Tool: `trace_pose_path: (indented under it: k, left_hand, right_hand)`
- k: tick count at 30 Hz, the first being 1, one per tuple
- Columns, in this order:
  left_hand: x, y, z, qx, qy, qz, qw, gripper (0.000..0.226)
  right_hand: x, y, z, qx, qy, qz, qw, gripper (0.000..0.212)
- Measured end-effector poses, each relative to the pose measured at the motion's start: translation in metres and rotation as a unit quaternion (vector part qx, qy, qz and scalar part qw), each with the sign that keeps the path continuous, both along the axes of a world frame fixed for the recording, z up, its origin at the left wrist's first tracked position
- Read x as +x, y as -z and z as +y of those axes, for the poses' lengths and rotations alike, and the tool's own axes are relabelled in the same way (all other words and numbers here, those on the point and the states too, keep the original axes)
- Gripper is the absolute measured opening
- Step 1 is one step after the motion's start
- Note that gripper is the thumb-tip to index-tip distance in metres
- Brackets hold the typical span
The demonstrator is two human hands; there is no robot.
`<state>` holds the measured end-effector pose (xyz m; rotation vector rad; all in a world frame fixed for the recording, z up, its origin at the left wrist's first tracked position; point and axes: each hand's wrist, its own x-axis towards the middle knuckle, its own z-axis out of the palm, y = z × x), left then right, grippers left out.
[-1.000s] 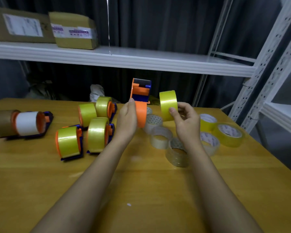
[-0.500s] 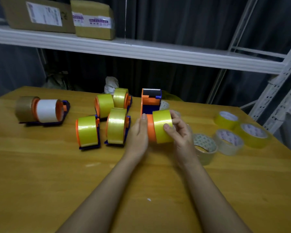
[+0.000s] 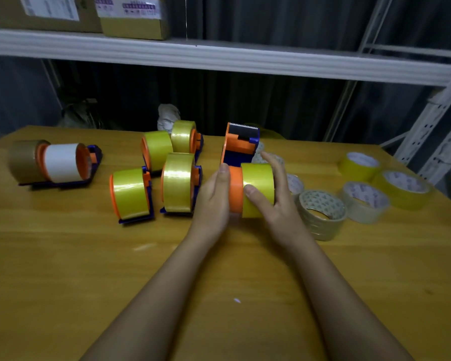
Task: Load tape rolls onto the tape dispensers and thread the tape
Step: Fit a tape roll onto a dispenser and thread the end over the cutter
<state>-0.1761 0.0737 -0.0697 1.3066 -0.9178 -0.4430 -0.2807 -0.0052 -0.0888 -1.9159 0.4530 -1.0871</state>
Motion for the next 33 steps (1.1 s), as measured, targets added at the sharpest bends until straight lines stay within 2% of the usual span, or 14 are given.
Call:
trace_pose_path:
  k: [2,8,10,16,19,24,28,30,31,33]
  left_hand:
    - [-0.002,-0.001,0.003,-0.003,0.010,-0.023,1.000,0.038]
    - [0.000,-0.002,0.008,0.006,-0.005,-0.010,1.000,0.038]
    - [0.001,-0.001,0.007,0.008,-0.012,0.003,1.000,0.040]
    - [0.002,-0.002,0.003,0.029,0.024,0.124,0.992,0.043]
    - [0.000,-0.004,0.005,0.024,0.026,0.147,0.988,0.041]
    - [-0.004,-0.004,0.008,0.026,0.004,0.113,0.993,0.055]
    - [-0.012,-0.003,0.012,-0.003,-0.010,-0.010,1.000,0.060]
    - [-0.014,-0.004,0.014,-0.006,0.011,-0.009,1.000,0.070]
    - [-0.014,-0.003,0.014,-0.003,0.030,-0.006,1.000,0.070]
    - [-0.013,-0.002,0.014,-0.007,0.052,0.015,0.999,0.052]
  right_hand:
    - [0.001,0.003,0.001,-0.011,0.020,0.019,1.000,0.071]
    - [0.006,0.001,0.013,0.000,0.036,0.007,0.999,0.059]
    - [0.008,0.001,0.015,-0.011,0.053,0.007,0.999,0.060]
    - [0.007,0.007,0.011,-0.110,0.093,0.053,0.988,0.067]
    - [0.008,0.006,0.013,-0.140,0.104,0.052,0.983,0.067]
    - [0.011,0.007,0.013,-0.128,0.108,0.026,0.985,0.061]
    - [0.016,0.006,0.015,-0.009,0.074,-0.026,0.997,0.052]
    - [0.017,0.005,0.016,0.016,0.069,-0.033,0.997,0.049]
    - [0.016,0.006,0.017,0.018,0.067,-0.035,0.997,0.049]
    - [0.014,0.005,0.019,-0.001,0.075,-0.029,0.997,0.052]
